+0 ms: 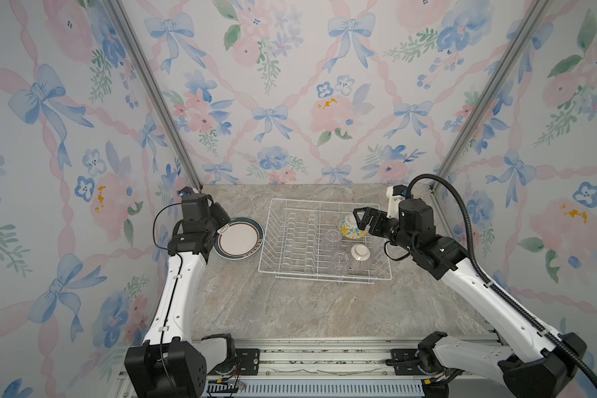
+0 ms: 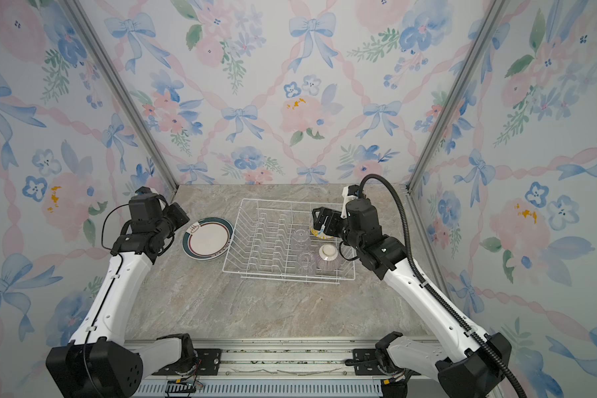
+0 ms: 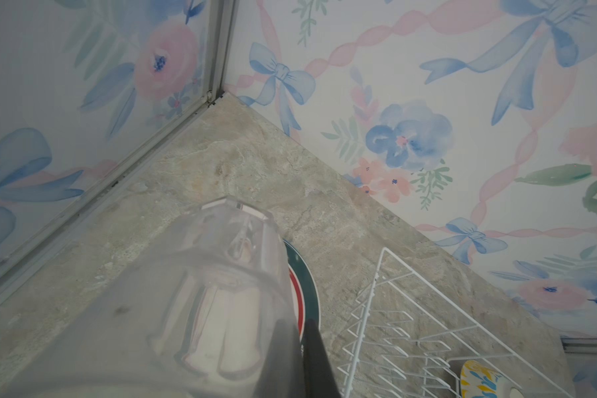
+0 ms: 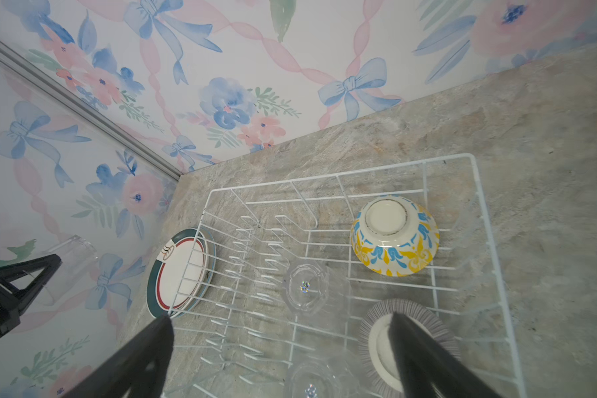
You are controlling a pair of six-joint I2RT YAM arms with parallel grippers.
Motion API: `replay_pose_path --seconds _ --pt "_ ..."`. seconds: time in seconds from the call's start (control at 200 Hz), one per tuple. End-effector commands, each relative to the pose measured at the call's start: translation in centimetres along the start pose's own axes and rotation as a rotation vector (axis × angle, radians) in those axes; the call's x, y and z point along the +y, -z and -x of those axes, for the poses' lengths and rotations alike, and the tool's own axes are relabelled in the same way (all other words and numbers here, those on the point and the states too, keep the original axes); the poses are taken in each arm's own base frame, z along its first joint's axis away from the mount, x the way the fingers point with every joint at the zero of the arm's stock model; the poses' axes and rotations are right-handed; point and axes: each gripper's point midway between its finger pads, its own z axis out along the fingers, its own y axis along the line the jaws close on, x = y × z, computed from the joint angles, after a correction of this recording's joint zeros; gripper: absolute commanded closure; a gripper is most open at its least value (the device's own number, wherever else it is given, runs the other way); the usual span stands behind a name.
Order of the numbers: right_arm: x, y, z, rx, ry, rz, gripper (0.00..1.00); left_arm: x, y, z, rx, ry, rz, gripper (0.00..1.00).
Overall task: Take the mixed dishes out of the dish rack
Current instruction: 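Carry the glass toward the plate stack with the left gripper while the right draws back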
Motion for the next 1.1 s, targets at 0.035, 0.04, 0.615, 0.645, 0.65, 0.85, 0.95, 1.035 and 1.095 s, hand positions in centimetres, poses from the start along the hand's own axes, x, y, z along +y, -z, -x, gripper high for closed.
replay_pose_path --seconds 0.035,0.04,0.615,0.645,0.65,0.85,0.95,1.035,1.095 --pt "-1.4 2.1 -1.2 0.019 0.081 -0.038 0.01 2.9 -2.2 1.2 0.035 -0.095 0.172 1.00" --pt "-1.4 2.1 -1.2 0.019 0.081 -0.038 0.01 3.0 -2.3 1.3 0.036 -0.097 0.175 1.00" --pt "-4.7 6.2 -4.7 0.107 0.161 -0.117 0.01 4.2 -14.5 -1.0 0.276 -0.052 0.169 1.00" --pt "-4.7 6.3 -4.6 0.104 0.159 -0.118 0.01 4.4 -14.9 -0.9 0.279 -0.050 0.174 1.00" --pt "-4.7 6.3 -4.6 0.105 0.159 -0.119 0.01 4.5 -15.0 -0.8 0.279 -0.049 0.175 1.00" --pt "-5.7 6.2 -5.2 0.104 0.147 -0.155 0.01 5.5 -16.5 0.2 0.284 -0.063 0.205 1.00" --pt "-6.1 5.7 -5.8 0.115 0.134 -0.164 0.01 6.1 -17.1 0.3 0.288 -0.078 0.223 1.00" --pt "-6.2 5.3 -6.2 0.127 0.129 -0.164 0.01 6.7 -17.6 -0.1 0.305 -0.075 0.226 1.00" --pt "-6.2 5.2 -6.4 0.135 0.131 -0.165 0.01 6.9 -18.0 -0.7 0.324 -0.078 0.229 1.00"
